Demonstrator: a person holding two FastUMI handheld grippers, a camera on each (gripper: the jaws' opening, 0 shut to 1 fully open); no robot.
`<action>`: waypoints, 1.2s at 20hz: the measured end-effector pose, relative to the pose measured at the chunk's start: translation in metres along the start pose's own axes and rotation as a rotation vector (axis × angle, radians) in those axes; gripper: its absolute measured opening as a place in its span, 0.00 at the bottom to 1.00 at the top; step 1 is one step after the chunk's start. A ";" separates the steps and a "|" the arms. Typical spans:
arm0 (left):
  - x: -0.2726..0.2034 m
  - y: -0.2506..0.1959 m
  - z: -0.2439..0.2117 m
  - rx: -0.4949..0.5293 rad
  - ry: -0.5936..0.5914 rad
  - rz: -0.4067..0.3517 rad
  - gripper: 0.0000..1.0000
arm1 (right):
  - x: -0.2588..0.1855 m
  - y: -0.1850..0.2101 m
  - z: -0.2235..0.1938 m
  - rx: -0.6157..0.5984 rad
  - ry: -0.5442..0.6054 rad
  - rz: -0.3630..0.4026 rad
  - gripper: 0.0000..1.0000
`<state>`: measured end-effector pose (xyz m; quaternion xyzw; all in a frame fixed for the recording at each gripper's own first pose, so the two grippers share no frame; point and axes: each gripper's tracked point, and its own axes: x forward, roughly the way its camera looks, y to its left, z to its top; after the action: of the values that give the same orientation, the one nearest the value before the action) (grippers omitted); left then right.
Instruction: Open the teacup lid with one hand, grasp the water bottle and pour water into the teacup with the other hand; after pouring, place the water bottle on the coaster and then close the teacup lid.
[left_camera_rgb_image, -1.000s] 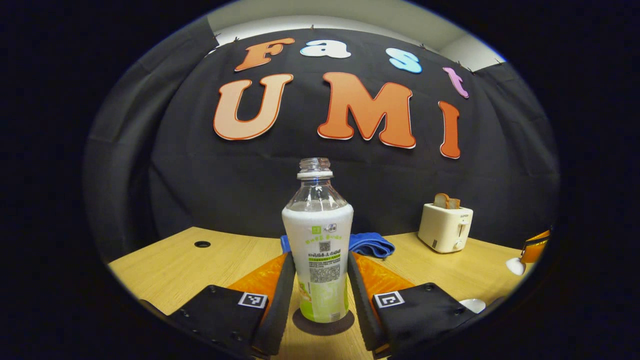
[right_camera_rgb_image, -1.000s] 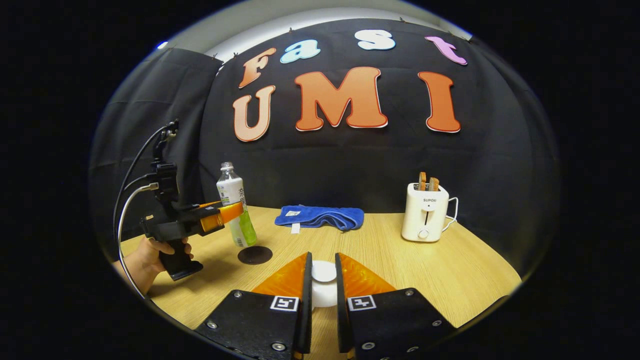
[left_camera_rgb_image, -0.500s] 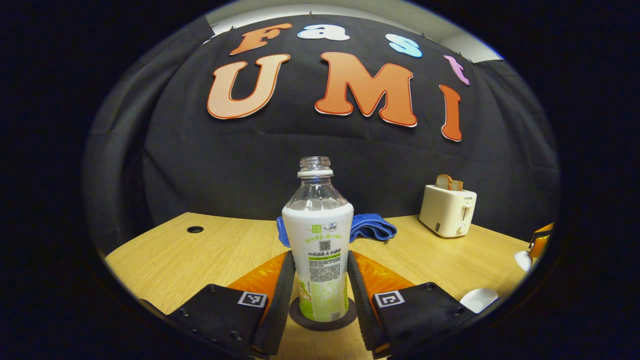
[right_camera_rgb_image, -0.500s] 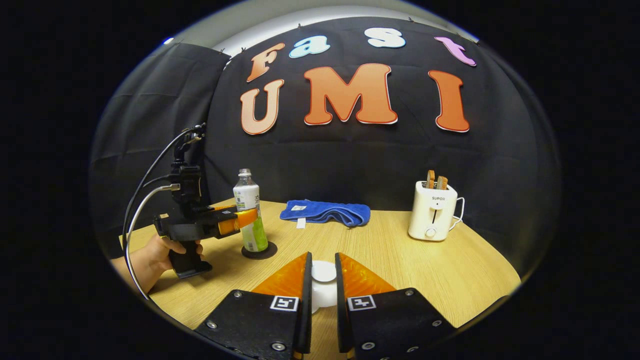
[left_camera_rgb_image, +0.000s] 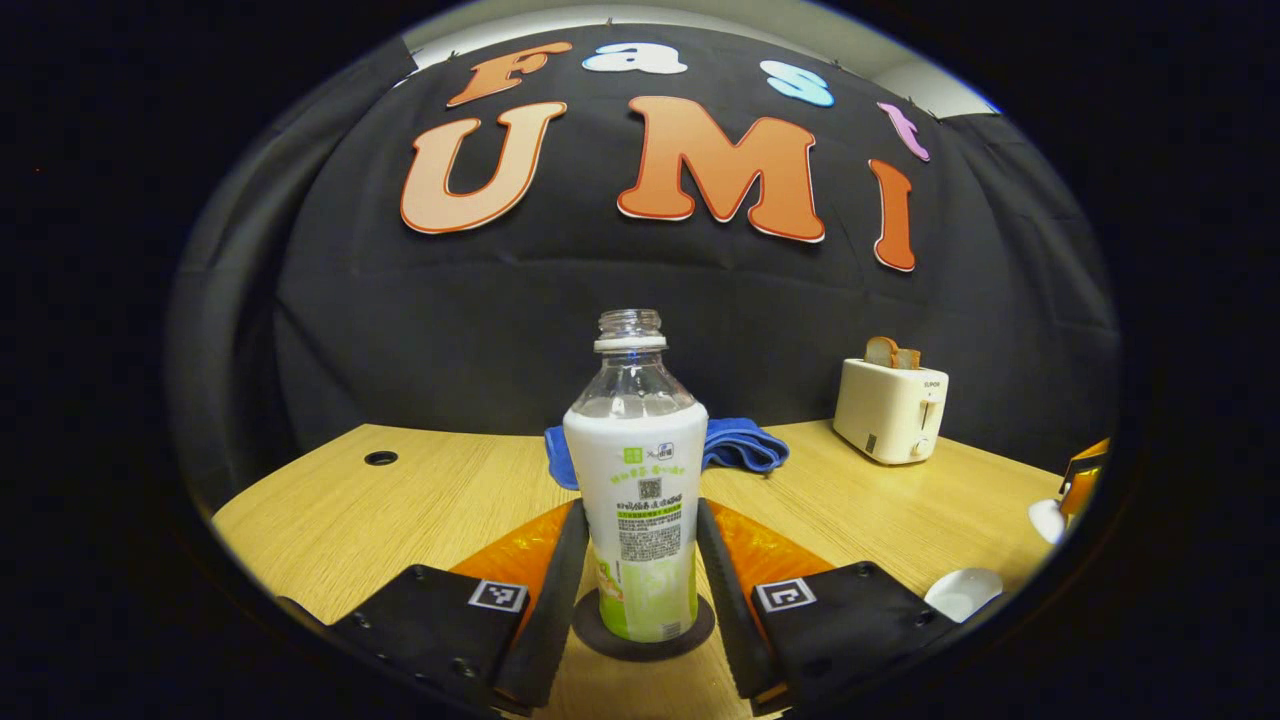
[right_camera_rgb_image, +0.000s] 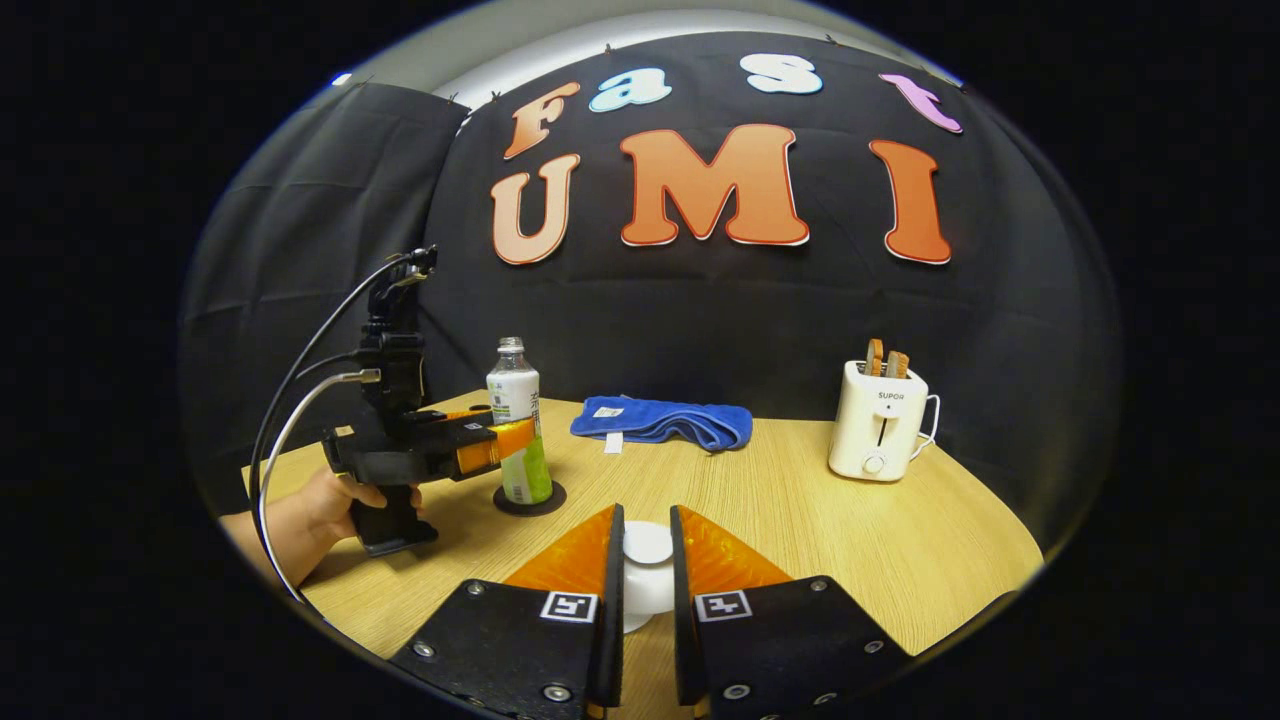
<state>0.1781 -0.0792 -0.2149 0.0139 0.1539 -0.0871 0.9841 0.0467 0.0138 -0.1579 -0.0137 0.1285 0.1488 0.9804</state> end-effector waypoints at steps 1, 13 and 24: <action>0.000 0.000 -0.001 0.001 0.001 -0.002 0.68 | 0.001 0.000 -0.001 0.005 0.002 -0.001 0.22; -0.020 -0.002 -0.003 0.026 0.024 -0.003 0.99 | 0.014 0.014 -0.008 -0.018 0.013 0.031 0.21; -0.060 0.006 0.018 0.089 -0.077 0.030 0.98 | 0.042 0.031 -0.039 -0.045 0.067 0.052 0.22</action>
<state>0.1285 -0.0641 -0.1792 0.0567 0.1116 -0.0795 0.9889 0.0666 0.0528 -0.2059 -0.0376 0.1581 0.1764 0.9708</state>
